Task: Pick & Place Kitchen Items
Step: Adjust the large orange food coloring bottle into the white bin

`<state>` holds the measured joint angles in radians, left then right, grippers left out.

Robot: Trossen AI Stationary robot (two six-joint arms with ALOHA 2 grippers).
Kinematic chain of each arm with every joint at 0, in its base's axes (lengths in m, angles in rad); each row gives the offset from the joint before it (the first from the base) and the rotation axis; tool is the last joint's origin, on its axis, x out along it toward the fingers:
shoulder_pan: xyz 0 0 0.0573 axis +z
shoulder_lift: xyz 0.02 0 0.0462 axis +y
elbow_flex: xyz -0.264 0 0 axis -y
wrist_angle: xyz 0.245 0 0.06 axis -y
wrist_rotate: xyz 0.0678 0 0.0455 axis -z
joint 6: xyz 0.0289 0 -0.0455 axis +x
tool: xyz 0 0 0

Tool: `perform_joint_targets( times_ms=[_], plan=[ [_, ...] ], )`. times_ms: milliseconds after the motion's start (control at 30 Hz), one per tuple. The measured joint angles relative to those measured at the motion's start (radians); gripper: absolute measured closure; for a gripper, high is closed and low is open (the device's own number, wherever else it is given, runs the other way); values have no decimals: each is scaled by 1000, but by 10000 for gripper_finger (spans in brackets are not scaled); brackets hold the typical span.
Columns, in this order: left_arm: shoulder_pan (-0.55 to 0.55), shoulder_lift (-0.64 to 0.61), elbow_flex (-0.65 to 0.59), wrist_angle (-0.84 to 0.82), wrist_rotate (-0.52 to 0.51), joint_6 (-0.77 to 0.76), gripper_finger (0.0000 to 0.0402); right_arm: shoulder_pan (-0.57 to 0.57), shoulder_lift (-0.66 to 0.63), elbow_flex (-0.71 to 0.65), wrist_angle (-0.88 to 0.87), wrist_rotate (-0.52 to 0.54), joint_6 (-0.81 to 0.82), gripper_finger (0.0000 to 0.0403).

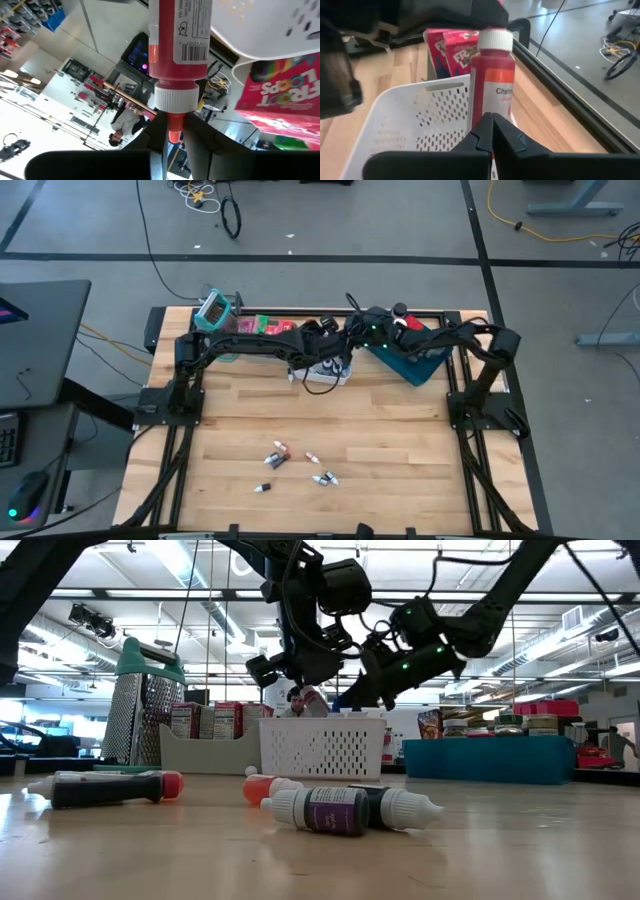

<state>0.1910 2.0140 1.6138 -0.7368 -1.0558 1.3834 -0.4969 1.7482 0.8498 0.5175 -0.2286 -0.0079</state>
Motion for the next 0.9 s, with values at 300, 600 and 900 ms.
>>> perform_joint_targets(
  times_ms=[300, 600, 900],
  plan=[
    [8, 0, 0, 4, 1, 9, 356, 0, 94, 80, -12, -14, 26, 399],
    [12, 0, 0, -61, 135, -31, 356, 0, 109, 83, -81, -31, 39, 401],
    [12, 0, 0, -79, 197, -2, 357, 18, 110, 82, -128, -33, 53, 401]
  ],
)
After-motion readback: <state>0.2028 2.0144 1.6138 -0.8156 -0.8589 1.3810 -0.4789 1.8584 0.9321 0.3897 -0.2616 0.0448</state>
